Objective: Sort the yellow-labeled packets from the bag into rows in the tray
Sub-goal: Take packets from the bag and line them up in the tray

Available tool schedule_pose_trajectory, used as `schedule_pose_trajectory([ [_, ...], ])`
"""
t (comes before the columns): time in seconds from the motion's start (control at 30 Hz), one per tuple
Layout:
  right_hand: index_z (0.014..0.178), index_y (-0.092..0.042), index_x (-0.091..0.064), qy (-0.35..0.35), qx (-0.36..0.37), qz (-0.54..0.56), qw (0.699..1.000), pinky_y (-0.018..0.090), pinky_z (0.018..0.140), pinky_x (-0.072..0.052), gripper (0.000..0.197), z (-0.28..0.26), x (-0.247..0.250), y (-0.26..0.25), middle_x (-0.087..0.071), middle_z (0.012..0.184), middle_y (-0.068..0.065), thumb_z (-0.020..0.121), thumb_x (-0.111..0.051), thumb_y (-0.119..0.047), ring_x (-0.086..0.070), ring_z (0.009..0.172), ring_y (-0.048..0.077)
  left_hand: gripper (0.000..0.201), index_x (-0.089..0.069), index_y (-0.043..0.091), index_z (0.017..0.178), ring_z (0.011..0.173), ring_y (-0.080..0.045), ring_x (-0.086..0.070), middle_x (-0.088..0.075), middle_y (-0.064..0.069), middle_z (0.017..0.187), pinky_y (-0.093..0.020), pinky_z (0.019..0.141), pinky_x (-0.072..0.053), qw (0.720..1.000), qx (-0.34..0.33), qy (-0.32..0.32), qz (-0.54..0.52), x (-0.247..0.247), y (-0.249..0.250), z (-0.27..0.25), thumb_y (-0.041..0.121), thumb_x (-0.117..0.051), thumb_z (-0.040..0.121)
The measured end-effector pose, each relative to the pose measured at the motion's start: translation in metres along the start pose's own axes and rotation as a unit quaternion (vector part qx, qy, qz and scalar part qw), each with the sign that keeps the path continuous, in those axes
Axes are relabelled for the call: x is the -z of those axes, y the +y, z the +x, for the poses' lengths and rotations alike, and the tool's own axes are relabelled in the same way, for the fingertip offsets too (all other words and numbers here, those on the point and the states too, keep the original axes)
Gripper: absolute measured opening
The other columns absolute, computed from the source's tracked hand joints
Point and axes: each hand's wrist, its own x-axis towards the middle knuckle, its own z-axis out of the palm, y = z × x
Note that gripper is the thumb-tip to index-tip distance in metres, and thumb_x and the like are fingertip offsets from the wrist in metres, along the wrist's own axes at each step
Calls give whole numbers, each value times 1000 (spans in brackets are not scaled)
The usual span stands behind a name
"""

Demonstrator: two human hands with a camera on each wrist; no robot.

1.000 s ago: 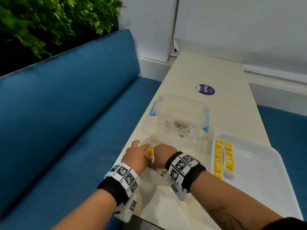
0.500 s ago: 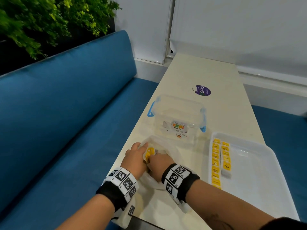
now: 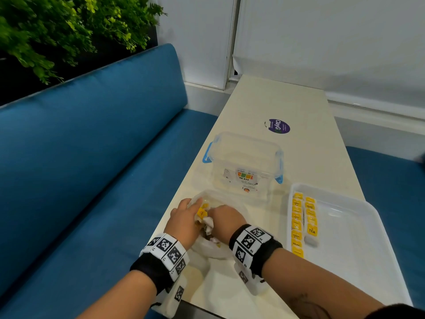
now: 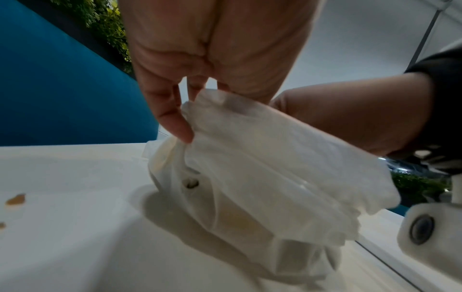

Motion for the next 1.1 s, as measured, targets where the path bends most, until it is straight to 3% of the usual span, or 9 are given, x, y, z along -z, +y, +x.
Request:
schedule_pose_trajectory([
  [0.27,110,-9,-64,91,-32,205,974,20,70,-36,34,-13,36,16,-60,99,3,77,-67,-15,-56,94,20,61,-35,30,143,134,-24,-27,-22,2,150,-33,106,-32,999,24,20,-33,8,5,-2,20,-57,87],
  [0.37,109,-6,-65,99,-45,275,955,19,64,-38,38,-19,55,26,-53,91,0,72,-71,-11,-50,83,14,54,-46,25,135,133,-21,-31,-29,2,147,-33,107,-32,991,7,101,-85,13,10,-5,10,-55,85],
  [0.47,81,-4,-64,128,-35,369,920,21,55,-39,11,-33,81,32,-52,70,5,72,-69,0,-47,61,13,55,-51,18,128,121,-17,-46,-44,0,134,-26,95,-38,944,-10,188,-271,23,22,-5,-11,-42,82],
  [0.53,74,-3,-61,143,-18,420,896,20,53,-40,12,-45,99,35,-52,65,7,69,-69,5,-48,56,11,50,-52,17,123,108,-17,-54,-51,-3,128,-27,86,-43,895,6,191,-403,32,39,-4,-12,-37,85],
  [0.67,92,13,-61,178,33,483,857,32,64,-42,26,-70,129,39,-56,77,13,68,-70,9,-50,71,19,25,-52,19,119,88,-20,-59,-56,-8,114,-34,73,-49,770,52,57,-633,39,84,-7,28,-38,100],
  [0.77,94,12,-63,210,57,481,849,23,58,-43,26,-93,139,45,-56,75,10,70,-70,9,-50,66,16,63,-51,18,123,89,-33,-63,-58,-15,114,-45,71,-54,672,91,-129,-724,22,115,-13,64,-24,91],
  [0.87,91,7,-64,203,41,412,887,26,57,-41,22,-115,134,61,-55,72,9,70,-69,6,-49,63,14,84,-57,17,122,98,-44,-63,-59,-23,124,-60,75,-51,565,74,-263,-779,2,141,-20,79,-19,79],
  [0.97,81,-8,-64,165,7,312,936,23,56,-39,16,-133,120,84,-56,71,3,68,-69,1,-48,59,10,86,-70,14,109,93,-41,-67,-67,-20,113,-64,79,-45,556,45,-310,-770,-10,162,-23,79,-23,77],
  [1.1,92,-11,-61,196,-29,237,951,28,67,-43,21,-149,102,104,-62,89,6,72,-68,-10,-55,78,15,55,-66,11,105,81,-31,-70,-70,-15,99,-53,70,-55,598,82,-334,-724,-29,193,-24,55,-37,89],
])
